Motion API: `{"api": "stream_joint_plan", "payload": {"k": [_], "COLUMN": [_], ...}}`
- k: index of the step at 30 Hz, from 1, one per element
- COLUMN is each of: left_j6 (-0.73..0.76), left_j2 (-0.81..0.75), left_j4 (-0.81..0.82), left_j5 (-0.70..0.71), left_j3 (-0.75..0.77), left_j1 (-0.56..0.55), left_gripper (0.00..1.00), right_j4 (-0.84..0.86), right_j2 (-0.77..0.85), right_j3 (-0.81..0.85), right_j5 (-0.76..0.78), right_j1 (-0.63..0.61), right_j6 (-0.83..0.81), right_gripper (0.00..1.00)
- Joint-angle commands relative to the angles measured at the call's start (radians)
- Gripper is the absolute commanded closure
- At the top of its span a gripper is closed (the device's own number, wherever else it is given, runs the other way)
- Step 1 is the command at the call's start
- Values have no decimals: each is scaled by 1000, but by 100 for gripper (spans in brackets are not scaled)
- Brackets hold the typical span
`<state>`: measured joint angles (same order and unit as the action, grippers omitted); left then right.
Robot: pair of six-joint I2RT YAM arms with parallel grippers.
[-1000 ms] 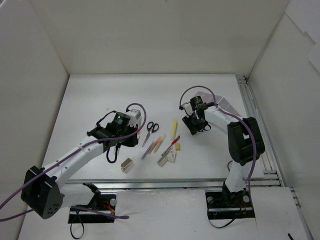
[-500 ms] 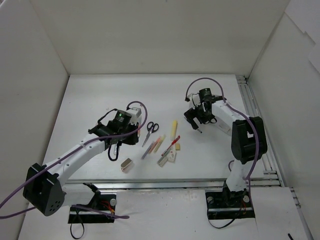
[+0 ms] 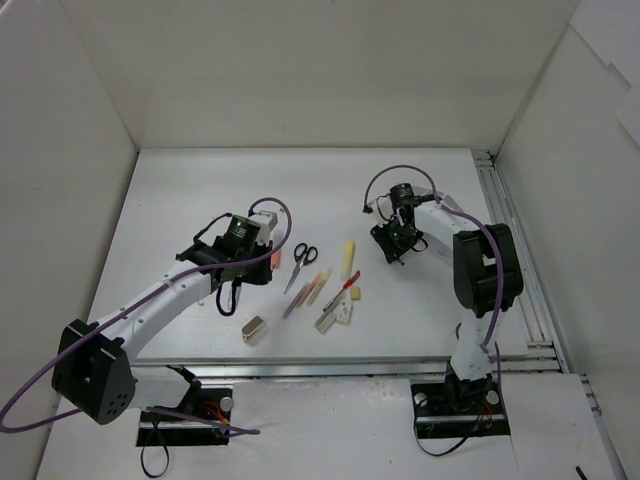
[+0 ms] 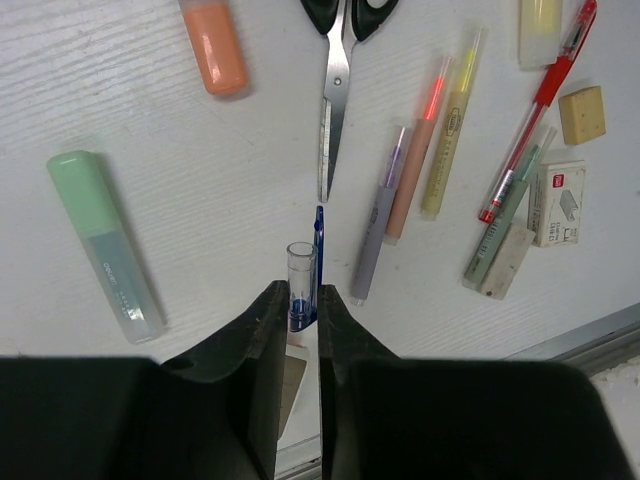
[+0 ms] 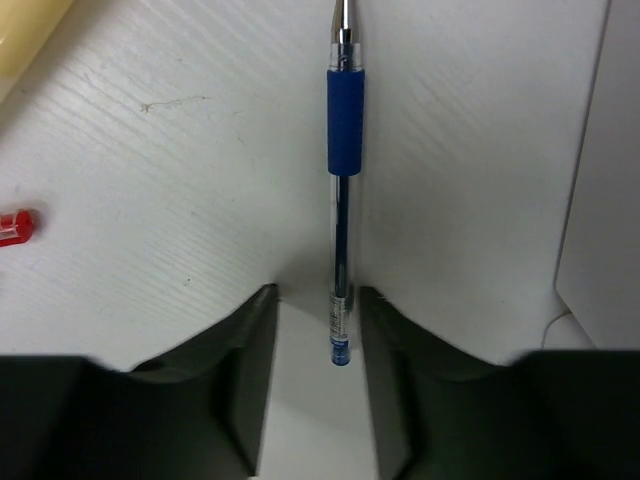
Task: Sort the stationery into containers
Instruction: Pick up the pen from the center of the board.
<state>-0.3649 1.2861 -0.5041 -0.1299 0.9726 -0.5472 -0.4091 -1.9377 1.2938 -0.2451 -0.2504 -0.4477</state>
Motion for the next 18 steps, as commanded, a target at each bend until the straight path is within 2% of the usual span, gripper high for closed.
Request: {"api": "stream_joint_plan", "payload": {"k": [1, 5, 6, 8, 12, 13, 18], "left_j6": [26, 38, 41, 43, 41, 40, 41], "left_j2": [2, 15, 21, 24, 10, 9, -16], "left_j4": [4, 10, 9, -1, 3, 6, 7], "left_j5": [-5, -17, -17, -13, -11, -10, -17], "left_j3": [63, 63, 63, 63, 55, 54, 51], "left_j1": [12, 32, 41, 41, 50, 50, 50], "left_gripper": [100, 100, 100, 100, 100, 100, 100], "right_j4": [-42, -54, -59, -68, -88, -89, -79], "right_j2": [3, -1, -3, -7, -21, -24, 17], "right_j3": [36, 42, 47, 51, 73, 78, 102], "right_j5": [27, 35, 33, 32, 33, 35, 116], "right_j1": [-26, -32, -32, -32, -35, -32, -41], "right_j6": [12, 1, -5, -11, -8, -5, -23], "right_gripper": [70, 78, 85, 92, 93, 100, 100]}}
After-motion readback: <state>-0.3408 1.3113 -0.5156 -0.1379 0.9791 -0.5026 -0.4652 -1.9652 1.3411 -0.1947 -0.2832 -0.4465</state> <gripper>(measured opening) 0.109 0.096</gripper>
